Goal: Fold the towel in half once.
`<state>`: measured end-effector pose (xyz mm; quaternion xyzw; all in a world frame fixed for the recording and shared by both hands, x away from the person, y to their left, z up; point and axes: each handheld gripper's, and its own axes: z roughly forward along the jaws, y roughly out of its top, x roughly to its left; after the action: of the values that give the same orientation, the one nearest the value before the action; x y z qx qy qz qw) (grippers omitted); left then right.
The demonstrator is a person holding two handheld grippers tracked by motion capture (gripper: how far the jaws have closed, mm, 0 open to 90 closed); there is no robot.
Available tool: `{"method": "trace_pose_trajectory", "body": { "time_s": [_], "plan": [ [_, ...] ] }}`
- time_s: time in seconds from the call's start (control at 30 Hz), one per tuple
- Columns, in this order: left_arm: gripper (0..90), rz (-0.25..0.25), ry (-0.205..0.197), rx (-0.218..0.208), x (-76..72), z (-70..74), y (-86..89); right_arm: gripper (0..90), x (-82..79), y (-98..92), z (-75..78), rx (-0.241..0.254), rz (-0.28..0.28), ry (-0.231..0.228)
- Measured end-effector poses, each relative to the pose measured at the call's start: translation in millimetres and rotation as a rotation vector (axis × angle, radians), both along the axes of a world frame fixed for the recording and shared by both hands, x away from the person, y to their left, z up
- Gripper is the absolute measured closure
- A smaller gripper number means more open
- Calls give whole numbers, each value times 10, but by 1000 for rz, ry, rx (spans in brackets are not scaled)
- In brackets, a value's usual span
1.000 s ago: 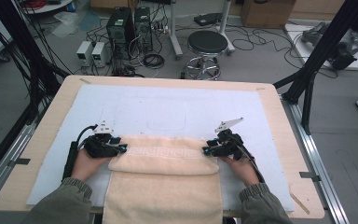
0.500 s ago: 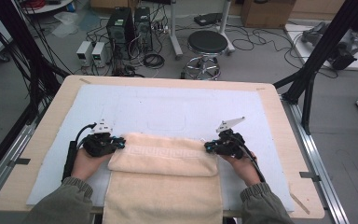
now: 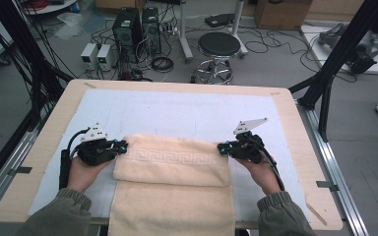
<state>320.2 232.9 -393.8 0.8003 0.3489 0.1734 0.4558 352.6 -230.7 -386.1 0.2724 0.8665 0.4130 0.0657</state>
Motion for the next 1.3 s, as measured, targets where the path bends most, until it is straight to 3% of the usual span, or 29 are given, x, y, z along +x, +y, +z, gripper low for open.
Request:
{"method": "trace_pose_trajectory", "body": {
  "time_s": [0.13, 0.27, 0.63, 0.73, 0.9, 1.03, 1.1, 1.2, 1.3],
  "plan": [
    [800, -2, -16, -13, -76, 47, 3, 858, -56, -25, 72, 15, 10, -7],
    [800, -16, -19, -7, -165, 50, 15, 858, -117, -24, 92, 16, 36, 5],
    [798, -53, -34, -1, -473, 33, 68, 858, -346, 43, 171, 11, 94, -18],
    [795, -72, -51, -11, -651, 14, 70, 858, -480, 56, 212, 20, 119, -39],
    [792, -119, -59, 11, -979, 11, 97, 858, -796, 32, 284, 29, 152, -67],
    [756, -182, -34, -1, -1251, 25, 177, 850, -1093, -6, 273, 46, 203, -58],
    [721, -192, -29, -28, -1348, 55, 226, 835, -1200, -28, 275, 55, 224, -57],
    [693, -188, -40, -31, -1369, 84, 268, 810, -1260, -69, 290, 72, 223, -68],
    [660, -162, -33, -32, -1242, 47, 269, 783, -1205, -98, 282, 84, 208, -56]
  ]
}}
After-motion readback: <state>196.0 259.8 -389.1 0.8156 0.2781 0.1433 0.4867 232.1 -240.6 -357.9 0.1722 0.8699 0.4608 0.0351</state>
